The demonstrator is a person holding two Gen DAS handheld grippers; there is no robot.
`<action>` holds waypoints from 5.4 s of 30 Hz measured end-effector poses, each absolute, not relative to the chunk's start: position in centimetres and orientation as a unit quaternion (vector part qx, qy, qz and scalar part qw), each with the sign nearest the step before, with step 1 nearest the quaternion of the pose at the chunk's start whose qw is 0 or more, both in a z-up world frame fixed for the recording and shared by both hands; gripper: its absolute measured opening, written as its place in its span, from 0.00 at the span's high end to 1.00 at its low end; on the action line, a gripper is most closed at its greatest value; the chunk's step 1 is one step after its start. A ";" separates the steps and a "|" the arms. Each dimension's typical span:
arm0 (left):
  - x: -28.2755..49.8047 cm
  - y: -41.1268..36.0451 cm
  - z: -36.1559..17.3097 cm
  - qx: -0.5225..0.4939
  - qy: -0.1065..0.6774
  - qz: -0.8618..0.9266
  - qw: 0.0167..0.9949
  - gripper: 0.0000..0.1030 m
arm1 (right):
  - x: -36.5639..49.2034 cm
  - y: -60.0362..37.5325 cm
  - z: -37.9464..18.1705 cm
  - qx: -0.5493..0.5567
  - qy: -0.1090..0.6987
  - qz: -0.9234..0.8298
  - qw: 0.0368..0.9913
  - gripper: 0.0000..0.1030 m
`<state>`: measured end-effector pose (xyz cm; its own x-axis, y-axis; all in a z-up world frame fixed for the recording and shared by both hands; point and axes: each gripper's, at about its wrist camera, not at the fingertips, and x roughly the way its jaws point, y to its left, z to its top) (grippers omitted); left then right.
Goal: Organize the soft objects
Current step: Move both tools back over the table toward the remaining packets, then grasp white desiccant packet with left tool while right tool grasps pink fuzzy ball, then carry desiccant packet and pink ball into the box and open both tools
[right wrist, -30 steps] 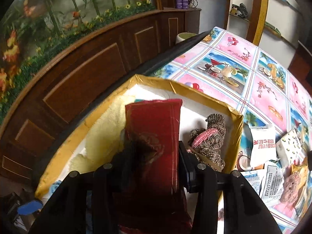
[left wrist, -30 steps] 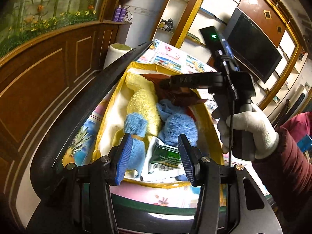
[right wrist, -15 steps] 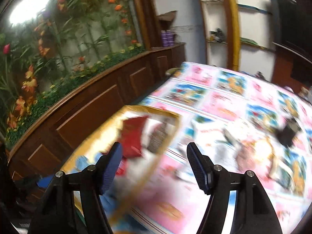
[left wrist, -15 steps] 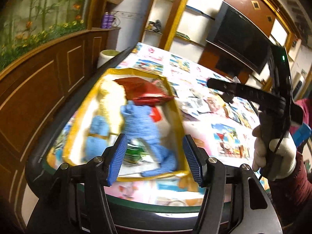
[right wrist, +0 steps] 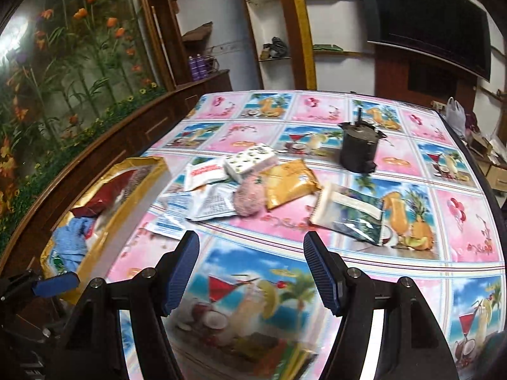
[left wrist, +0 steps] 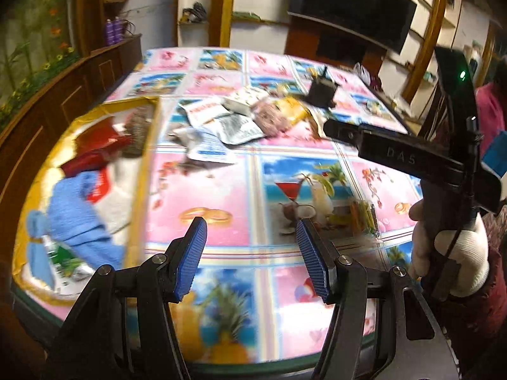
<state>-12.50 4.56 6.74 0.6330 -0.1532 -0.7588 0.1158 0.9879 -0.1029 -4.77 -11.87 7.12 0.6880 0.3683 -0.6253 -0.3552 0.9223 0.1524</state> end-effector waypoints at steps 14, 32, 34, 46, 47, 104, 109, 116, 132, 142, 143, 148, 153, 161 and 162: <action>-5.0 0.2 0.8 -0.001 0.469 -0.004 0.883 0.28 | -2.5 -17.9 5.5 0.057 0.317 0.121 0.939 0.33; -4.5 -0.2 0.3 0.003 0.485 -0.009 0.874 0.00 | -2.5 -17.3 4.7 0.056 0.334 0.118 0.933 0.33; -4.5 -0.2 0.3 0.003 0.485 -0.009 0.875 0.00 | -2.5 -17.3 4.6 0.056 0.334 0.117 0.934 0.33; -4.5 -0.3 0.3 0.004 0.485 -0.009 0.875 0.00 | -2.5 -17.3 4.5 0.056 0.338 0.116 0.932 0.33; -4.4 -0.3 0.3 0.004 0.485 -0.009 0.875 0.00 | -2.5 -17.3 4.5 0.057 0.338 0.116 0.932 0.33; -6.0 6.2 4.1 -0.057 0.454 -0.087 0.885 0.60 | -2.1 -17.8 4.2 0.086 0.360 0.137 0.919 0.33; -4.9 5.9 3.1 -0.033 0.452 -0.058 0.890 0.44 | -1.6 -18.4 3.7 0.110 0.376 0.140 0.909 0.33; -3.2 2.8 1.0 0.027 0.469 -0.061 0.881 0.43 | -1.1 -18.6 3.4 0.141 0.394 0.184 0.889 0.34; -8.8 8.3 4.6 -0.104 0.448 -0.144 0.876 0.67 | 6.3 -7.0 3.3 0.029 0.490 0.178 0.853 0.45; -12.8 17.2 8.2 -0.191 0.387 -0.119 0.894 0.67 | 3.2 -7.8 6.8 0.031 0.431 0.177 0.884 0.76; -13.0 18.2 8.6 -0.193 0.381 -0.106 0.898 0.67 | 2.7 -7.7 7.7 0.028 0.420 0.179 0.889 0.76; -12.4 23.8 9.3 -0.207 0.376 -0.036 0.902 0.67 | 0.5 -5.2 11.0 0.032 0.394 0.241 0.886 0.76; -10.0 27.7 8.1 -0.223 0.395 0.005 0.891 0.67 | -1.6 0.3 11.3 0.014 0.400 0.313 0.861 0.76; -5.8 30.2 6.4 -0.239 0.422 0.013 0.874 0.58 | -2.9 8.0 9.0 -0.029 0.434 0.364 0.824 0.76; -5.7 30.5 6.3 -0.248 0.421 0.007 0.872 0.58 | -2.9 8.6 8.6 -0.037 0.438 0.363 0.821 0.76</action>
